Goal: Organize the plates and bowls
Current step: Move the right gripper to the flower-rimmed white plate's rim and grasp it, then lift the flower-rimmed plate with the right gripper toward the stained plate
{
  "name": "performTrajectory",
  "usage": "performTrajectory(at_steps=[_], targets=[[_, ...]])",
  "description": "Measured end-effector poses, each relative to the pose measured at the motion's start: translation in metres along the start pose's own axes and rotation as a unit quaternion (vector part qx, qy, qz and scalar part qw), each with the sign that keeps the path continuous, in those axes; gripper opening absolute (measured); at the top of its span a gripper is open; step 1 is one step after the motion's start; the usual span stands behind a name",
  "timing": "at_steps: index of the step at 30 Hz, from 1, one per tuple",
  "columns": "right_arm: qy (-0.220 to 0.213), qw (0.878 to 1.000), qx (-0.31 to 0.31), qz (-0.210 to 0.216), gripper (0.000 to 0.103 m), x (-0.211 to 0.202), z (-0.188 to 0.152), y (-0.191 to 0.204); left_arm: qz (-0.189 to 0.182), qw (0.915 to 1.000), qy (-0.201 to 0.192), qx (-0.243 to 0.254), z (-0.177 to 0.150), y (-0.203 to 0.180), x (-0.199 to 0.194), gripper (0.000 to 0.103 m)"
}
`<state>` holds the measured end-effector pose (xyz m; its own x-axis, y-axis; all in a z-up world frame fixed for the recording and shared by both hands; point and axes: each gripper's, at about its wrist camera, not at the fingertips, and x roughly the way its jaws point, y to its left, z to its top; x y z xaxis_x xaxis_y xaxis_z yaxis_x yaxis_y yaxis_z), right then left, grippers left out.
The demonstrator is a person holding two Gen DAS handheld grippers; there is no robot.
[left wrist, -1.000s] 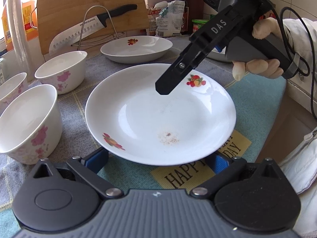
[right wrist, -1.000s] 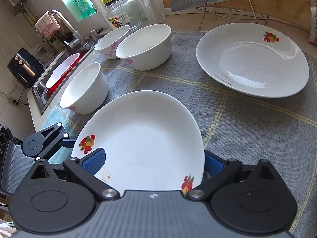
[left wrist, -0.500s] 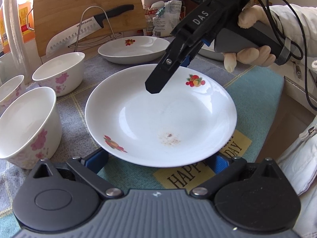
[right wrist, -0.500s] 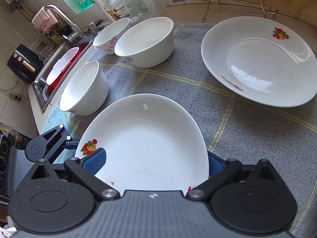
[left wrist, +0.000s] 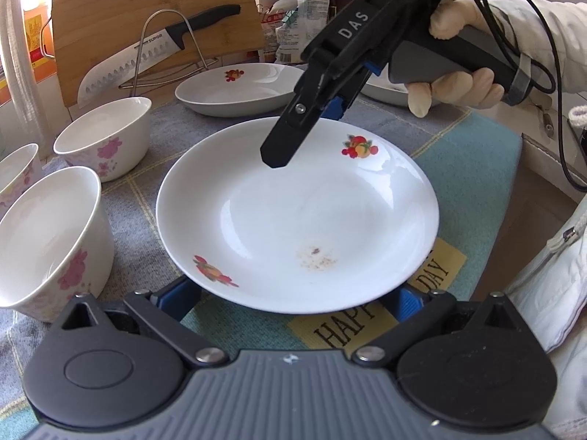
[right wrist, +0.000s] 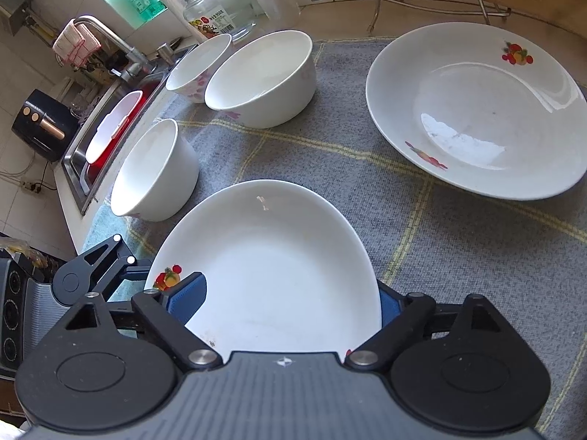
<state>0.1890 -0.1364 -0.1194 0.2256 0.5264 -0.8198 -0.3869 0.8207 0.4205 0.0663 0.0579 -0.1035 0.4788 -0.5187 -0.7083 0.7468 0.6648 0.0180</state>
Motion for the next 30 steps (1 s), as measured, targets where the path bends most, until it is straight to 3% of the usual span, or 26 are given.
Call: performTrajectory(at_steps=[30], targets=[[-0.008,1.000,-0.028,-0.002,0.094,-0.019,0.000,0.004,-0.001,0.9999,0.011,0.007,0.012,-0.004,-0.002,0.100]])
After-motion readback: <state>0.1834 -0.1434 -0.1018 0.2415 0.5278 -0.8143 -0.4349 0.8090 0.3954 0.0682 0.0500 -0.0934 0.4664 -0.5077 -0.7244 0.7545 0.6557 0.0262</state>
